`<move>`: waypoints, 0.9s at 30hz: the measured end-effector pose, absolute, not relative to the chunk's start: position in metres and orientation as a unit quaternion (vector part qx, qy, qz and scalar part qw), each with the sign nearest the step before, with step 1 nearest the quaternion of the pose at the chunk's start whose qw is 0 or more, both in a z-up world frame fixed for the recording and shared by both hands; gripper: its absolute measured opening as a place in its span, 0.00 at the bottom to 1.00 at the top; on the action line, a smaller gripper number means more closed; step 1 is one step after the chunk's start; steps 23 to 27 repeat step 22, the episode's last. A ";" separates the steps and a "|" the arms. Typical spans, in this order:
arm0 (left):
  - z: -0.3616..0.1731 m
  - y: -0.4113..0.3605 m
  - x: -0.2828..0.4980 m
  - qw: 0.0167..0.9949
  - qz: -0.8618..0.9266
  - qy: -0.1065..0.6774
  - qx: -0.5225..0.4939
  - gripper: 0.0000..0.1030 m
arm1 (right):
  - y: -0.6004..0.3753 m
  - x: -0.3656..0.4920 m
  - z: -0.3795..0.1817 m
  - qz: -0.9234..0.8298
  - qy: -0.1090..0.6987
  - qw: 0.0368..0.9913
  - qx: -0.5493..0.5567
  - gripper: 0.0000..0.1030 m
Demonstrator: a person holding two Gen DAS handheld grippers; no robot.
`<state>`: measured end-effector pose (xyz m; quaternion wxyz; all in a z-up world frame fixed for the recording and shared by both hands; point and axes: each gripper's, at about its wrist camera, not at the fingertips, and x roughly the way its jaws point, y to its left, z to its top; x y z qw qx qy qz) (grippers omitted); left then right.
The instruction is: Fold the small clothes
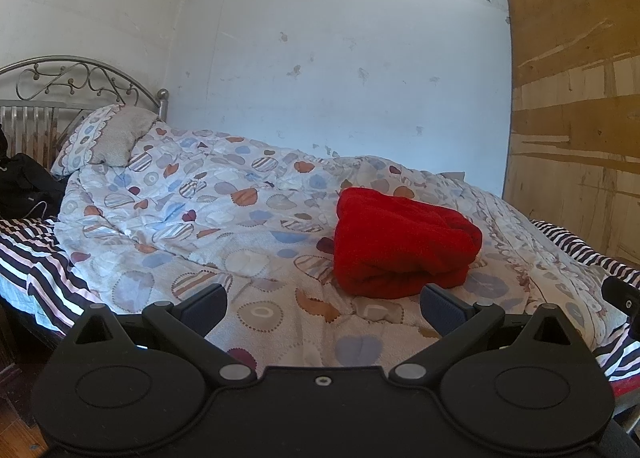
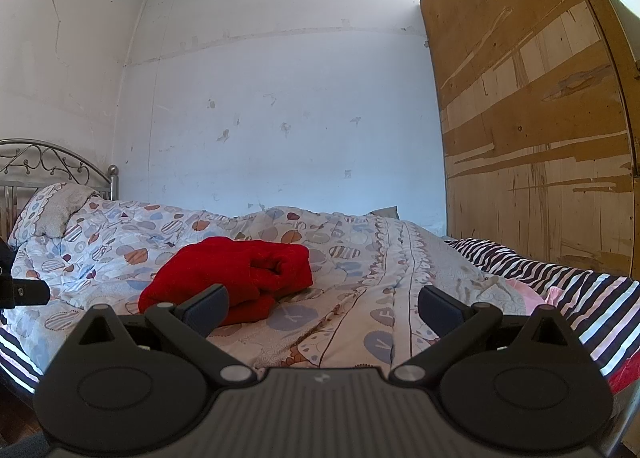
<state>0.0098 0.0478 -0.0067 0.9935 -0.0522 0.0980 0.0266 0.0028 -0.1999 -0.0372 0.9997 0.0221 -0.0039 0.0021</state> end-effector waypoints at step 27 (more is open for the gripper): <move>-0.015 0.051 0.018 0.987 0.011 0.151 -0.053 0.99 | -0.200 0.002 -0.043 0.002 -0.001 1.000 0.023 1.00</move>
